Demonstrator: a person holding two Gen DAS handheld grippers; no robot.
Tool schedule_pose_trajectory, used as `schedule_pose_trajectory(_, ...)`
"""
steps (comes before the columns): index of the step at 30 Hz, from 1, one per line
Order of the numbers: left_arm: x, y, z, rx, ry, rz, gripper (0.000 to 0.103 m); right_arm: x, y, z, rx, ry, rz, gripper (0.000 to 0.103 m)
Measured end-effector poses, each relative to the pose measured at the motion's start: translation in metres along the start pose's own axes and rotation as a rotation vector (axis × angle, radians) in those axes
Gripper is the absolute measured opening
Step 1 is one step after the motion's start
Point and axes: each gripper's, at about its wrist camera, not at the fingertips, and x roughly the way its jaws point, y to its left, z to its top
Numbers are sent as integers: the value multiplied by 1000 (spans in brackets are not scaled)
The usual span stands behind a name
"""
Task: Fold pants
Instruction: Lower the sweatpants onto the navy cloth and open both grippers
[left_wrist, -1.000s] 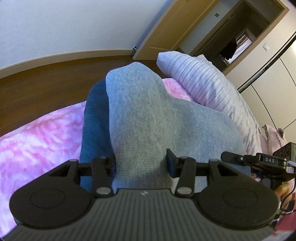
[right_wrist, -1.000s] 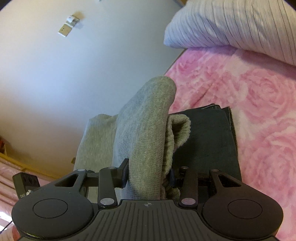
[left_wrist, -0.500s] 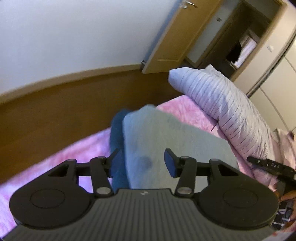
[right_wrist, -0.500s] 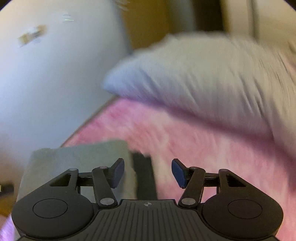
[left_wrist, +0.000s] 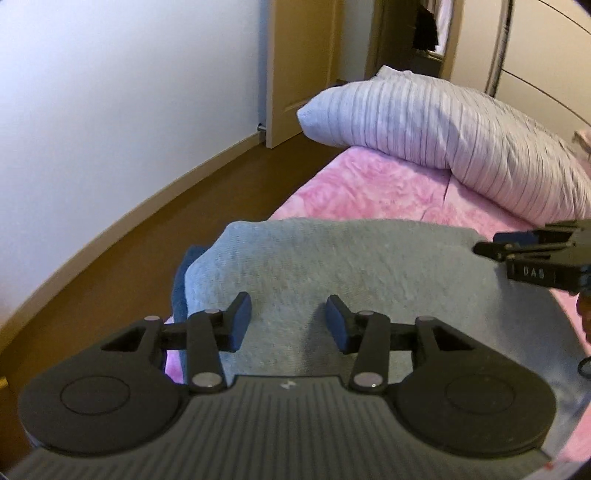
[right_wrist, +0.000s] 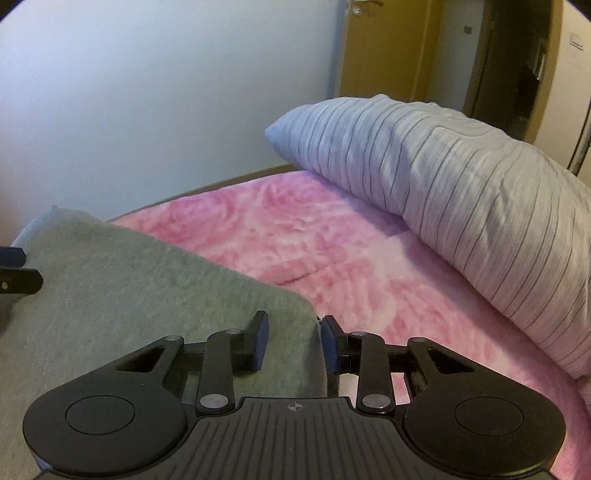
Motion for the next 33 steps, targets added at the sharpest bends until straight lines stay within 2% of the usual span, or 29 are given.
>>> schedule_pose_trajectory(3,-25,1,5,-76,20,-27,37,-31,-4,3,63,-13,-9,29)
schedule_pose_trajectory(6,-61,-2,-3,-131,27,-84,37,-82,-6,-7,154,-49,38,29)
schedule_pose_trajectory(9,-91,-16,-23,-125,49,-139,37,-123,2,-27,171,-40,83,29)
schedule_pose_trajectory(11,-104,-27,-42,-96,80,-152,27,-144,10,-43,157,-19,99,29)
schedule_pose_trajectory(14,-103,-37,-68,-64,130,-104,24,-151,28,-66,93,48,87,28)
schedule_pose_trajectory(16,-100,-36,-76,-76,137,-89,22,-135,39,-82,39,129,41,28)
schedule_pose_trajectory(17,-98,-35,-78,-74,143,-79,17,-127,42,-88,30,149,38,28)
schedule_pose_trajectory(18,-96,-36,-78,-72,150,-72,16,-118,43,-91,32,182,37,28)
schedule_pose_trajectory(24,-103,-38,-70,-79,179,-39,18,-123,38,-81,87,226,32,29)
schedule_pose_trajectory(26,-117,-41,-66,-97,189,-16,27,-138,36,-76,104,235,31,29)
schedule_pose_trajectory(28,-134,-44,-61,-114,192,-10,28,-161,35,-70,125,219,40,31)
schedule_pose_trajectory(30,-155,-49,-55,-126,185,-10,30,-182,32,-64,162,208,62,35)
schedule_pose_trajectory(33,-194,-60,-44,-125,163,-7,39,-226,30,-55,218,164,94,46)
